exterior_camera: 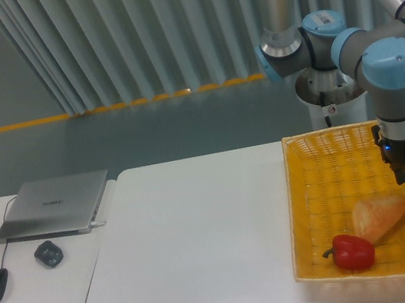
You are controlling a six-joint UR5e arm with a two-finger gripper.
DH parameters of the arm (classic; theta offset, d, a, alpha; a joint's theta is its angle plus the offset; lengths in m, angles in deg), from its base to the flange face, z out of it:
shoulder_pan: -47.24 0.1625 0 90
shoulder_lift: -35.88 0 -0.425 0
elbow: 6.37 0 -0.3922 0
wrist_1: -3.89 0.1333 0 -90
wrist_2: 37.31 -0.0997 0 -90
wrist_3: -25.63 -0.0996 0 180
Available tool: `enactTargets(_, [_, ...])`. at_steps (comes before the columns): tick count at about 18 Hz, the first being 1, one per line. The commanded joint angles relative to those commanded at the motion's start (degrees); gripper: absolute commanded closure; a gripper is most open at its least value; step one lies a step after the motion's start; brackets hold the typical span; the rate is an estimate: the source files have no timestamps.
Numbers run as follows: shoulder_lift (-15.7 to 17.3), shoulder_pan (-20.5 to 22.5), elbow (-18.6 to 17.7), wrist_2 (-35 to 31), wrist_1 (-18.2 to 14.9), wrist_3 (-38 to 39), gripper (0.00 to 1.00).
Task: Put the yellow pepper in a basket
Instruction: 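Move the open gripper away from the basket, out beside it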
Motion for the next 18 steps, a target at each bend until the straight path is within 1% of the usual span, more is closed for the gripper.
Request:
enactTargets(3, [0.0,0.3,-0.1,0.0,0.1,-0.1,0.00])
enactTargets(10, [0.4,5.0,-0.4,0.3,0.0,-0.1,0.00])
enactTargets(14, [0.4,6.1,-1.1,0.0,0.1,-0.1,0.00])
enactTargets(18, [0.7,7.6,-2.7,0.4,0.3,-0.6,0.00])
